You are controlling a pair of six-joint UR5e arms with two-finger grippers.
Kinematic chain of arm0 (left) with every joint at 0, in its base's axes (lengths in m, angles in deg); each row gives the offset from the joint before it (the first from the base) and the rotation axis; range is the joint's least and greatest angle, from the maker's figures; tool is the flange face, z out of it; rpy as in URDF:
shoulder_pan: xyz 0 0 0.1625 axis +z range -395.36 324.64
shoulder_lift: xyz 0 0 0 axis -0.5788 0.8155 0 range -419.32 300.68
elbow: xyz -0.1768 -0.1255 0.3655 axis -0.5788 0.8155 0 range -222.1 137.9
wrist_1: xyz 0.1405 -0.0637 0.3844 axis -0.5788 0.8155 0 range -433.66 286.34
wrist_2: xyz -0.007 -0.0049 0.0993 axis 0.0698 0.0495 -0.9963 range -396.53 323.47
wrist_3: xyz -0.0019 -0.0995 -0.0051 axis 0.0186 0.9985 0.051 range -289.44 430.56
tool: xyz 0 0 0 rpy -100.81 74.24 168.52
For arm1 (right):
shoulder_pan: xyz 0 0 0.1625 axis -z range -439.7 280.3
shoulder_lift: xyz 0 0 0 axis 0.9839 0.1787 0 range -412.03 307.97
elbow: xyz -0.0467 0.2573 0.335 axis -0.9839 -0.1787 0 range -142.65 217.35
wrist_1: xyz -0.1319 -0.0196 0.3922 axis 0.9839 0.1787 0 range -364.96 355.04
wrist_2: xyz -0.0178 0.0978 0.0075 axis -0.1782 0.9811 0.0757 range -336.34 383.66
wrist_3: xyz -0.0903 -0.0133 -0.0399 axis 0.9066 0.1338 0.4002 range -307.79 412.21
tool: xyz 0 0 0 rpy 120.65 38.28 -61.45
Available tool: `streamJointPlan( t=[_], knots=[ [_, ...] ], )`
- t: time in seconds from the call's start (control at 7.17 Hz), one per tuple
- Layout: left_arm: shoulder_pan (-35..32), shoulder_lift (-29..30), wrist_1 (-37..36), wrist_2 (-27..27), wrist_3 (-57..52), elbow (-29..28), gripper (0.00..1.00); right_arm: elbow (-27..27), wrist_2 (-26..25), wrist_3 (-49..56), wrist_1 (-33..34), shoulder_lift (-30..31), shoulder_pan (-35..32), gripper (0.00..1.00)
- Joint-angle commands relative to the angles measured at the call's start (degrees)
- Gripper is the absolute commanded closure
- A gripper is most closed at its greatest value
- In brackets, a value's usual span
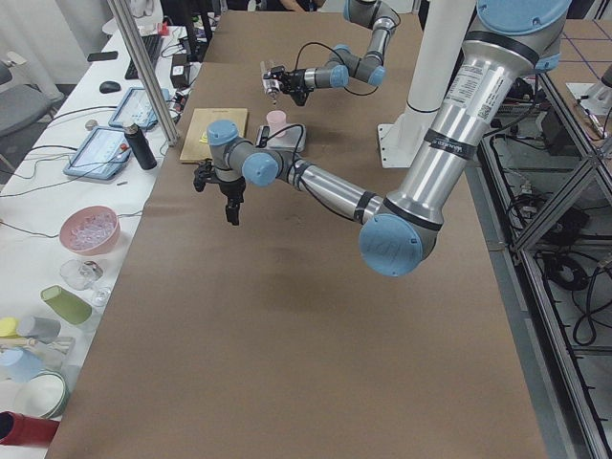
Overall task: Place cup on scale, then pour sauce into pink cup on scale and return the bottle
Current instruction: 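Tilt the bottle spout into the pink cup, then turn it upright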
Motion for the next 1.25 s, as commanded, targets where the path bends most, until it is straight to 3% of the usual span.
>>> streamJointPlan(
  t=[0.0,0.28,0.56,0.84,1.12],
  knots=[
    [0.0,0.1,0.0,-0.1,0.1,0.0,0.02,0.1,0.6,-5.3,-1.9,0.1,-0.1,1.0],
    [0.1,0.1,0.0,-0.1,0.0,0.0,0.02,1.1,5.4,-13.1,-4.8,0.7,-0.6,1.0],
    [0.1,0.3,-0.1,-0.1,0.1,0.0,0.02,1.4,9.6,-21.6,-15.7,4.4,-0.9,1.0],
    [0.1,0.6,-0.2,-0.1,0.5,0.0,0.02,8.8,18.4,-35.4,-20.2,9.2,-2.4,1.0],
    [0.1,0.7,-0.2,-0.2,0.9,0.2,0.02,16.6,23.5,-43.6,-20.3,13.4,-4.9,1.0]
  ],
)
